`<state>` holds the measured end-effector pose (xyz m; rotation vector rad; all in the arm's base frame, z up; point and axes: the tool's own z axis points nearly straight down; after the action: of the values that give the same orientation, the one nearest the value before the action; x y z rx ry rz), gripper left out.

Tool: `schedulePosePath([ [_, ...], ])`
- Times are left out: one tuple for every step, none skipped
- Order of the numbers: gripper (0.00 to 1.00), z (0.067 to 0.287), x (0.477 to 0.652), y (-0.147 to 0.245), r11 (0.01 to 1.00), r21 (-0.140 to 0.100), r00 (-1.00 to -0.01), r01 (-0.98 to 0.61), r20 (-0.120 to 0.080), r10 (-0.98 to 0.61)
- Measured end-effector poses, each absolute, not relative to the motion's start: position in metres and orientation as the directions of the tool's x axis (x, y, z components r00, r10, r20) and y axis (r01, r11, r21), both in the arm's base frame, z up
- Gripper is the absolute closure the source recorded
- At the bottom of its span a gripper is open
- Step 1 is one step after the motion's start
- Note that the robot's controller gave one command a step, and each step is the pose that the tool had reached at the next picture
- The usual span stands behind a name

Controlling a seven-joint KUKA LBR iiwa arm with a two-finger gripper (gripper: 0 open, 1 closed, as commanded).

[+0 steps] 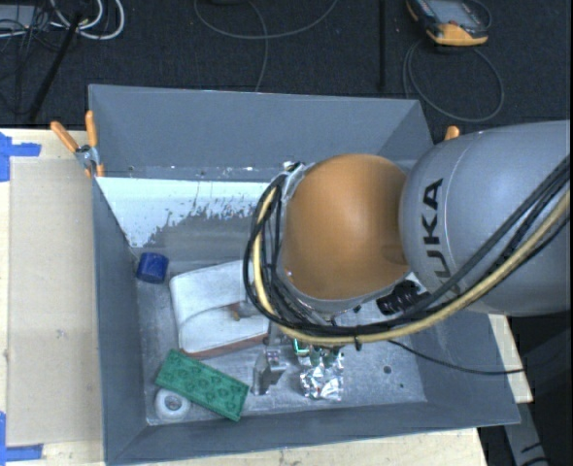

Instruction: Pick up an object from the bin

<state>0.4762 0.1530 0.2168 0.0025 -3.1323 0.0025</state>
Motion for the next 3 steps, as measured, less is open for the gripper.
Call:
schedulePosePath([
  [0.0, 0.072, 0.478, 0.199, 0.999, 0.002, -0.999, 0.05, -0.009, 0.05],
  [0.0, 0.1, 0.478, 0.199, 0.966, 0.0, -0.966, -0.259, -0.002, -0.259],
  [0.0, 0.099, 0.472, 0.182, 1.0, -0.002, -1.0, 0.013, 0.004, 0.013],
])
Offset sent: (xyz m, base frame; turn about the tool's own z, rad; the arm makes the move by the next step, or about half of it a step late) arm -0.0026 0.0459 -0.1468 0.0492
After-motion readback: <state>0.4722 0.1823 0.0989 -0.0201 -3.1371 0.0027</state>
